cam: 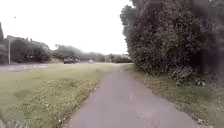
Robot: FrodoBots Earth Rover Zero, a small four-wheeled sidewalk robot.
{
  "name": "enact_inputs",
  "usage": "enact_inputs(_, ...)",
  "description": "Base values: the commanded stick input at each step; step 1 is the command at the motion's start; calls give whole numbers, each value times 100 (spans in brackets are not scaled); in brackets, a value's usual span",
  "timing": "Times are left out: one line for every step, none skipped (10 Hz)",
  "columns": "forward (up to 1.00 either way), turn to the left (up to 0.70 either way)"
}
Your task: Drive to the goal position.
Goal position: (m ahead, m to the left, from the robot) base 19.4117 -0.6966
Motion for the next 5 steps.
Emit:
enact_inputs(100, 0)
enact_inputs(100, 0)
enact_inputs(100, 0)
enact_inputs(100, 0)
enact_inputs(100, 0)
